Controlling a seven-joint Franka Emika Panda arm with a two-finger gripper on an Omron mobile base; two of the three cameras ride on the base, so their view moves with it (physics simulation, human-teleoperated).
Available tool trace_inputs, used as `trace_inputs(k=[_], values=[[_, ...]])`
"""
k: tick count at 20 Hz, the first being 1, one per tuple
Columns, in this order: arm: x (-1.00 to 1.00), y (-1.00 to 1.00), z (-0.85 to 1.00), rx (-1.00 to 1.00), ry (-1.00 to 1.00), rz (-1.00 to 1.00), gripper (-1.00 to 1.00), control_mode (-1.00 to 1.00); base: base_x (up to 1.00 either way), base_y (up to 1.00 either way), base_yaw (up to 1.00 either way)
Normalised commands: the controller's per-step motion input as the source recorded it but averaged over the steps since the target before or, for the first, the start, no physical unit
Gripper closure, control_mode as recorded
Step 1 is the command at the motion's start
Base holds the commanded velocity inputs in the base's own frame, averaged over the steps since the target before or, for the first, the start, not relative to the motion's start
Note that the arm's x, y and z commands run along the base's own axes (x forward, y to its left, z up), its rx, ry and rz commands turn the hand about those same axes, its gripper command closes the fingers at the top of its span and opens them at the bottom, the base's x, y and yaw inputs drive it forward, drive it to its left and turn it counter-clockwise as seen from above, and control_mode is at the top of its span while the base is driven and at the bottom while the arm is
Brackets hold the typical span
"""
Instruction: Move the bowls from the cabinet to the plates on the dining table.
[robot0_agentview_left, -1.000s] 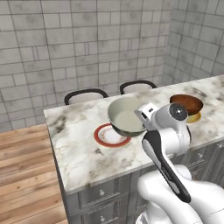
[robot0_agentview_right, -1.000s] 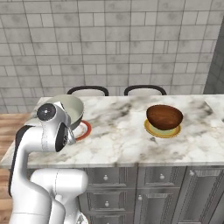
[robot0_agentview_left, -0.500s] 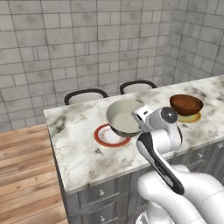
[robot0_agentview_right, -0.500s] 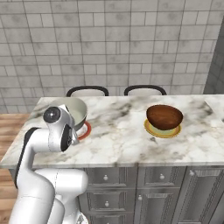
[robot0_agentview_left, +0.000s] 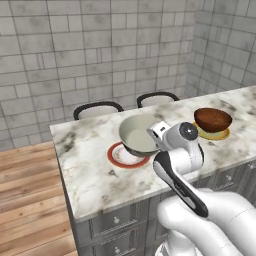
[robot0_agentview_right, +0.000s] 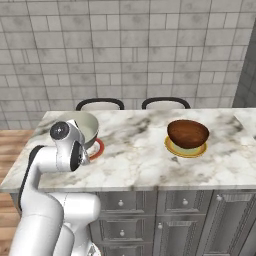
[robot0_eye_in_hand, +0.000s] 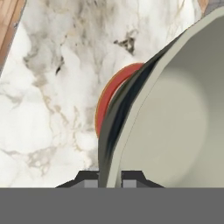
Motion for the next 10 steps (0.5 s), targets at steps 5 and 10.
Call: trace_inputs(k=[5, 10], values=[[0.15, 0.17, -0.2, 0.0, 0.0, 0.0, 1.0, -1.0, 0.0, 0.0, 0.0], [0.32, 0.01, -0.34, 0.0, 0.0, 0.0, 1.0, -1.0, 0.0, 0.0, 0.0]])
